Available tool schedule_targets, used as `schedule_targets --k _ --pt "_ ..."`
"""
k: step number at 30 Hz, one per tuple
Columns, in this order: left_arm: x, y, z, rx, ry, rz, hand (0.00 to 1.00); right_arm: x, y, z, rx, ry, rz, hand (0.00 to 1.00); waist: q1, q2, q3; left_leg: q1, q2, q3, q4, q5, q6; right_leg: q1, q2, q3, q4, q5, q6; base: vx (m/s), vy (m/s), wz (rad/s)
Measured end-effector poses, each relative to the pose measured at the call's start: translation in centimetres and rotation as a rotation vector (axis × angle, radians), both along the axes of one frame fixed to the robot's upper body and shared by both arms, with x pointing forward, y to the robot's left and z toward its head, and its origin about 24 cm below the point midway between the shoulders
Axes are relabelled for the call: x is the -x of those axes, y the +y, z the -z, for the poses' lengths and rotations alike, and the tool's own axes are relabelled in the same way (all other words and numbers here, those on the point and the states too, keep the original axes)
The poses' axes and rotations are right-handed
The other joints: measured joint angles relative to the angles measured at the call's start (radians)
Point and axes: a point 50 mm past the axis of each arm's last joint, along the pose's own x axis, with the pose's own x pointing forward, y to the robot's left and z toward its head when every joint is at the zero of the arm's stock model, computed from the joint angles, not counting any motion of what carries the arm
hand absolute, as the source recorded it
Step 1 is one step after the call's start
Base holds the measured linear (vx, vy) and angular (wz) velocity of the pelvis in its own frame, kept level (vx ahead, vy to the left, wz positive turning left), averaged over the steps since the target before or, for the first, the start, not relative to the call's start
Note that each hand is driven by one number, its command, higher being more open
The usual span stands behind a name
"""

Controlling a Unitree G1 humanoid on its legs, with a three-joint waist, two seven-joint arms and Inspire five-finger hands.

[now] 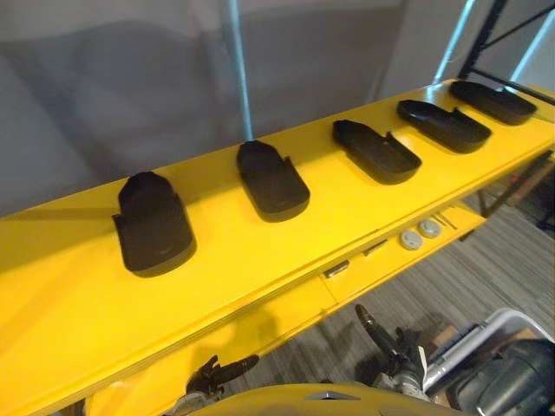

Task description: Walk over and take three plastic housings, then place them on the shelf

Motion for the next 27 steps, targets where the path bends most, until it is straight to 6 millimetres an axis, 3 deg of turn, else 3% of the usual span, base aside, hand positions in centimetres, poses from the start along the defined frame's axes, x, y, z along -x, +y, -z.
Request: schedule_targets --k 1,2,3,4,6,7,9,12,16,17,18,19,21,23,25,26,27 --pt "-0.2 0.3 -0.1 -0.007 -0.025 -0.041 1.0 -0.6 0.4 -0.1 -0.005 -0.018 -0.052 1.0 0.011 -0.019 0.008 -0.021 0.008 -0.064 0.089 -0.033 0.056 -0.005 0.004 0.059 0.006 0.003 -0.001 0.01 -0.082 -1.13" --pt "-0.1 0.4 -0.2 -0.008 -0.038 -0.064 1.0 -1.0 0.6 -0.3 -0.01 -0.03 -0.085 1.0 0.019 -0.024 0.007 -0.041 0.012 -0.106 0.142 -0.054 0.085 -0.012 0.005 0.085 0.013 0.006 -0.001 0.02 -0.052 -1.32" --pt "-0.3 0.3 -0.2 -0.005 -0.062 -0.086 1.0 -1.7 0.9 -0.5 -0.009 -0.056 -0.147 1.0 0.032 -0.014 0.01 -0.072 0.012 -0.216 0.213 -0.104 0.12 -0.026 0.009 0.141 0.015 0.01 -0.006 -0.01 0.059 -1.3" --pt "-0.5 -0.3 -0.3 0.009 -0.085 -0.113 1.0 -2.4 0.7 -0.8 0.003 -0.076 -0.194 1.0 0.042 0.006 0.016 -0.082 0.007 -0.317 0.239 -0.149 0.134 -0.036 0.023 0.18 0.009 0.022 -0.009 -0.03 0.107 -1.2" --pt "-0.7 -0.7 -0.4 0.012 -0.112 -0.113 1.0 -3.2 0.8 -1.2 0.026 -0.098 -0.239 1.0 0.043 0.022 0.021 -0.082 -0.01 -0.415 0.22 -0.181 0.128 -0.063 0.041 0.199 0.007 0.038 0.008 -0.09 0.154 -0.65" --pt "-1.1 -0.5 -0.5 0.012 -0.128 -0.099 1.0 -3.7 0.9 -1.6 0.031 -0.121 -0.252 1.0 0.047 0.027 0.033 -0.084 -0.017 -0.409 0.217 -0.191 0.111 -0.076 0.03 0.191 0.01 0.038 0.009 -0.11 0.14 -0.3" --pt "-1.4 0.1 -0.7 0.002 -0.145 -0.103 1.0 -3.9 1.4 -1.8 0.022 -0.138 -0.269 1.0 0.064 0.002 0.052 -0.089 -0.042 -0.404 0.218 -0.195 0.11 -0.098 -0.007 0.144 0.037 0.038 0.009 -0.13 0.146 -0.11" --pt "-1.7 0.3 -0.6 0.033 -0.138 -0.158 1.0 -4.8 2.1 -3.2 0.011 -0.213 -0.267 1.0 0.069 -0.001 0.078 -0.128 -0.055 -0.424 0.285 -0.264 0.089 -0.17 -0.01 0.142 0.136 0.047 0.04 -0.12 0.122 -0.18" --pt "-1.8 0.9 -0.6 0.038 -0.097 -0.191 1.0 -4.9 2.7 -6.2 -0.017 -0.362 -0.24 1.0 0.061 -0.014 0.122 -0.15 -0.054 -0.37 0.421 -0.342 0.108 -0.214 -0.003 0.087 0.21 0.08 0.041 -0.22 0.071 -0.71" --pt "-1.3 1.3 -0.5 0.026 -0.074 -0.203 1.0 -4.9 2.9 -6.7 -0.03 -0.397 -0.247 1.0 0.067 -0.004 0.125 -0.14 -0.033 -0.309 0.41 -0.342 0.116 -0.201 -0.007 0.034 0.145 0.127 0.008 -0.27 0.015 -1.18" --pt "-1.0 2.1 -0.5 -0.002 -0.061 -0.222 1.0 -5.1 3.2 -7.2 -0.035 -0.43 -0.268 1.0 0.064 -0.024 0.127 -0.136 -0.032 -0.261 0.405 -0.332 0.124 -0.219 -0.026 -0.082 0.211 0.088 -0.011 -0.26 -0.006 -1.14" --pt "-1.0 2.4 -0.5 -0.01 -0.053 -0.233 1.0 -5.2 3.2 -7.4 -0.036 -0.44 -0.281 1.0 0.064 -0.032 0.126 -0.137 -0.028 -0.24 0.402 -0.328 0.123 -0.235 -0.034 -0.131 0.278 0.046 -0.03 -0.23 -0.022 -0.97" --pt "-1.0 2.7 -0.5 -0.014 -0.024 -0.245 1.0 -6.0 3.4 -8.1 -0.025 -0.48 -0.313 1.0 0.073 -0.034 0.125 -0.143 -0.003 -0.194 0.39 -0.3 0.126 -0.264 -0.098 -0.251 0.594 -0.086 -0.085 -0.16 -0.03 -0.59" --pt "-0.7 3.1 -0.4 -0.015 -0.001 -0.248 1.0 -7.6 4.0 -8.8 -0.008 -0.518 -0.33 1.0 0.073 -0.037 0.122 -0.173 0.022 -0.194 0.405 -0.289 0.119 -0.257 -0.163 -0.264 0.758 -0.118 -0.12 -0.06 -0.083 -0.18" --pt "-0.3 4.3 -0.5 -0.035 0.031 -0.244 1.0 -9.6 5.1 -9.3 0.016 -0.543 -0.354 1.0 0.085 -0.059 0.099 -0.246 0.044 -0.202 0.47 -0.288 0.117 -0.232 -0.235 -0.233 0.753 -0.087 -0.115 -0.01 -0.18 -0.28" --pt "-0.3 4.7 -0.5 -0.049 0.046 -0.233 1.0 -10.0 5.3 -9.2 0.034 -0.537 -0.358 1.0 0.097 -0.067 0.094 -0.263 0.048 -0.217 0.49 -0.288 0.116 -0.233 -0.21 -0.241 0.724 -0.094 -0.108 -0.02 -0.197 -0.73" --pt "0.7 4.5 -0.1 -0.044 0.103 -0.216 1.0 -11.0 5.3 -9.3 0.094 -0.526 -0.359 1.0 0.119 -0.036 0.094 -0.284 0.067 -0.275 0.487 -0.265 0.144 -0.238 -0.157 -0.249 0.668 -0.067 -0.157 -0.03 -0.188 -1.09"
